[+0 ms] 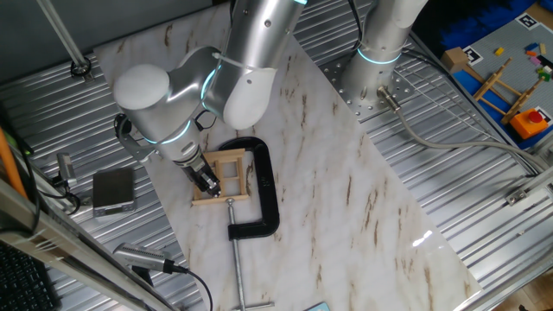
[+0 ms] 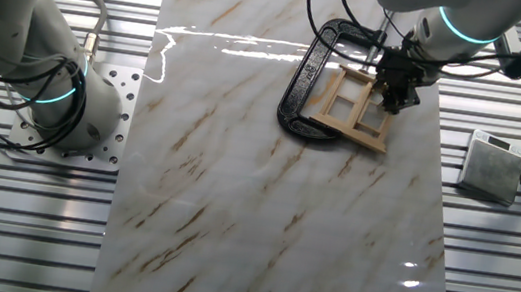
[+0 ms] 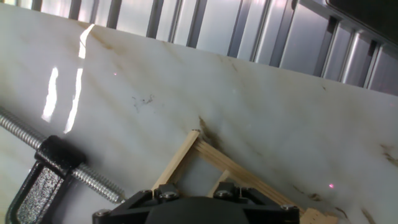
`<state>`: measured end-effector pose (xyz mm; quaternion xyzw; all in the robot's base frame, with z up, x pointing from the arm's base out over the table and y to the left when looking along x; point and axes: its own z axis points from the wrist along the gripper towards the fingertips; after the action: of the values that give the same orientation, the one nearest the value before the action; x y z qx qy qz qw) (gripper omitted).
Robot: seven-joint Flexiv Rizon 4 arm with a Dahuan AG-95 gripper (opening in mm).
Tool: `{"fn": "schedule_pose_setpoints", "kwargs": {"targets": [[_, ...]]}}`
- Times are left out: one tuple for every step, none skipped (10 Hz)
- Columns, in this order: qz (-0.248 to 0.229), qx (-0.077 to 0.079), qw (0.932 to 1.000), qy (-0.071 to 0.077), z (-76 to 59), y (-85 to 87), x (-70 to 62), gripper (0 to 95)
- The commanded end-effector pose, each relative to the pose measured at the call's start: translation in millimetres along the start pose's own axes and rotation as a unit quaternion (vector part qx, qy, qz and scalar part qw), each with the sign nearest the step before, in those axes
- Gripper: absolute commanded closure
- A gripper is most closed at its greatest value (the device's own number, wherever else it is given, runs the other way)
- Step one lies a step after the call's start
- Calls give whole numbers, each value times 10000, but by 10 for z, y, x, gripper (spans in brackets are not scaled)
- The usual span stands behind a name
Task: Open a sliding window
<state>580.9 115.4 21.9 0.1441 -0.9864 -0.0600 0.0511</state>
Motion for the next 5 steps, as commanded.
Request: {"fn": "schedule_pose_setpoints", "kwargs": {"targets": [[-45, 12, 10000, -6, -1, 11, -4, 570], [-55, 33, 10000, 3, -1, 11, -4, 570], [-77, 54, 10000, 12, -3, 12, -3, 570], [-88, 76, 9999, 19, -6, 11, 1, 570], [-110, 114, 9999, 30, -8, 10, 6, 570]]}}
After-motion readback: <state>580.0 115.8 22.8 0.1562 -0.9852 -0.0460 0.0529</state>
